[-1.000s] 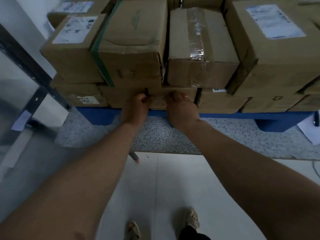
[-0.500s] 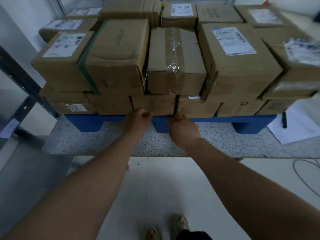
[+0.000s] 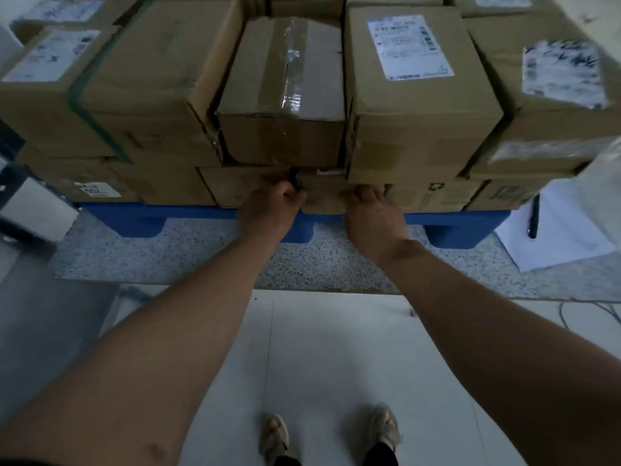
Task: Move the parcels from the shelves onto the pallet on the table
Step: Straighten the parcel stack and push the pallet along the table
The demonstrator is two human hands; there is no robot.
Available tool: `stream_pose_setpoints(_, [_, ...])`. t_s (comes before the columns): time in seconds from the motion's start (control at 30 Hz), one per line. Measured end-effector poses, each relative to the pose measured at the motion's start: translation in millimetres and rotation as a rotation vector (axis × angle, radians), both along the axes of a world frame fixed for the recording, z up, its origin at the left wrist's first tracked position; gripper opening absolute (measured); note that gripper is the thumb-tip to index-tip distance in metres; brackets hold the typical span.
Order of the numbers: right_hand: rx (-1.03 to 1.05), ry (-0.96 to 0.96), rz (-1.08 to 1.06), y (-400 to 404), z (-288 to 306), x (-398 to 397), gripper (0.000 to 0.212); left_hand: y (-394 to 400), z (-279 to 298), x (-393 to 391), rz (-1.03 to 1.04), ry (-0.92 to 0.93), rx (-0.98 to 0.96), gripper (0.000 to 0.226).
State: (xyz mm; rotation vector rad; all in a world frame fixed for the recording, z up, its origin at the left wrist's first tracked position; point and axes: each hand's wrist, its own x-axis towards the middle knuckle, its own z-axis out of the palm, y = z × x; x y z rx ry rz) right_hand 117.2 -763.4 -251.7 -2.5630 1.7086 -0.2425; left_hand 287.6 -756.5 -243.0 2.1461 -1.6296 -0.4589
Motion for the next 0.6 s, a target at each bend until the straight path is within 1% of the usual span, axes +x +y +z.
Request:
stream_pose_setpoints(0.07, [0.000, -0.035, 0.044, -2, -1, -3, 0.032, -5, -1, -2, 0.017, -0.027, -0.006, 0.036])
stream_pose_setpoints(0.13, [-0.002, -0.010, 0.042, -4, 0, -4, 0.034, -8, -1, -2, 0.030, -0.033, -0.009, 0.036])
stream_pose_setpoints(0.23, [0.010, 0.060, 0.048, -9, 2, -6, 0.040, -10, -1, -2, 0.032, 0.019, -0.028, 0.035])
stream_pose_setpoints(0.33, [0.003, 0.050, 0.054, -11, 7, -5, 0.040, -12, -1, -2, 0.043, 0.072, -0.051, 0.033])
stream_pose_setpoints(0.4, [0.006, 0.036, 0.068, -11, 4, -7, 0.037, -11, -2, -3, 0.056, 0.074, -0.054, 0.032])
stream_pose_setpoints(0.5, [-0.015, -0.060, 0.134, -5, -1, -16, 0.025, -5, -6, -8, 0.104, 0.096, -0.055, 0.030])
stream_pose_setpoints(0.6, [-0.006, 0.023, 0.112, 3, -10, -38, 0.022, 5, -11, -23, 0.170, 0.088, -0.029, 0.028])
